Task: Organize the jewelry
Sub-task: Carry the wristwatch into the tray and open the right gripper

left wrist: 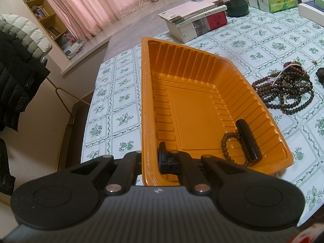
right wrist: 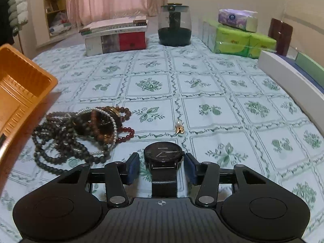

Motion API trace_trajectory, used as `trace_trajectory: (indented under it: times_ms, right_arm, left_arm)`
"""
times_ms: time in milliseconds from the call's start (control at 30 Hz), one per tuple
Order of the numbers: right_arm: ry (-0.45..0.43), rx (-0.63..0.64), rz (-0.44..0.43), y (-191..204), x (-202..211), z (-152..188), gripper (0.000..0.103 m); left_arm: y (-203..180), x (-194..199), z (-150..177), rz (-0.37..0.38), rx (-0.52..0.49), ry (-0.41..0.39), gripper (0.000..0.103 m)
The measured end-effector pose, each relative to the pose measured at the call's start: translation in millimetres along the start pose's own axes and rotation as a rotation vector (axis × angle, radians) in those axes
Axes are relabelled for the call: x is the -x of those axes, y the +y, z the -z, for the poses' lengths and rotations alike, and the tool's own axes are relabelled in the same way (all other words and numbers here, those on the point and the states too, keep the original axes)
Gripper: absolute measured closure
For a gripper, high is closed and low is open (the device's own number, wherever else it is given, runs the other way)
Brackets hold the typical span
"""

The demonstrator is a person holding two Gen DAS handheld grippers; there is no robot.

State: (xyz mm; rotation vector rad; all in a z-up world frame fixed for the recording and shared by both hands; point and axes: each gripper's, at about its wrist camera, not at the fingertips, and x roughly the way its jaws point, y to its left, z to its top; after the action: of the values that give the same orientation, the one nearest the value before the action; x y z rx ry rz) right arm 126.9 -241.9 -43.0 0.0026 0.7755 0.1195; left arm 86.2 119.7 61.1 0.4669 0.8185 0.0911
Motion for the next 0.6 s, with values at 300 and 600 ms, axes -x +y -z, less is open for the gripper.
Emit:
trace_trajectory:
  times_ms: [300,600]
  right_arm:
    - [-0.012,0.037,-0.003,-2.0,-2.1,1.4,0.058]
    - [-0.081,0.061,-0.002,5.3,20.3,4.7,0.058]
  left_arm:
    - [-0.2,0.0,-0.2,-0.001,0.0,0.0,0.101]
    - [-0.1,0.0,-0.1,0.0,0.0,-0.001,0.101]
